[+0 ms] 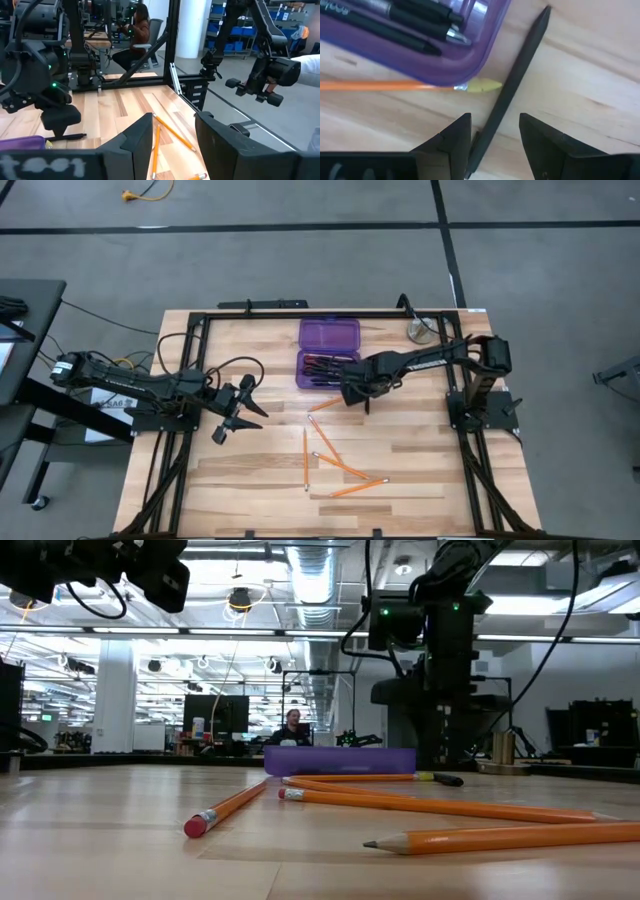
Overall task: Pick & place school supplies into a supply box
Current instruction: Put the black pen into the violet supply box
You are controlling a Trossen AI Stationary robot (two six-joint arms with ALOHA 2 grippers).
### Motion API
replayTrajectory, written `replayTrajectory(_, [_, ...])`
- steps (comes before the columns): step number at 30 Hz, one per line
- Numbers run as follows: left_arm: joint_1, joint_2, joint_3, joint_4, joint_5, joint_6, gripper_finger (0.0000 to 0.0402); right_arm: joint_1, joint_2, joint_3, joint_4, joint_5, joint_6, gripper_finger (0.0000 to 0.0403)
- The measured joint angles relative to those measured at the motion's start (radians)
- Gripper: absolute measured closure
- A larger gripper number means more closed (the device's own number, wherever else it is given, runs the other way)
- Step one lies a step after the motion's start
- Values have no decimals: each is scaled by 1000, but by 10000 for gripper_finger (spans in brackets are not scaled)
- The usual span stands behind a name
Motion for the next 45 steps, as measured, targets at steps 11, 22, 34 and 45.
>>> replayTrajectory(11, [0,0,0,-8,0,0,265,39,71,2,-15,-22,-2,241])
replayTrajectory(22, [0,0,0,-14,-1,0,265,42,116,6,-21,-39,2,259])
replayTrajectory(34, [0,0,0,-22,-1,-5,265,24,92,-1,-10,-21,126,385])
replayTrajectory(45, [0,0,0,-21,-1,-24,265,-36,89,0,-12,-12,214,398])
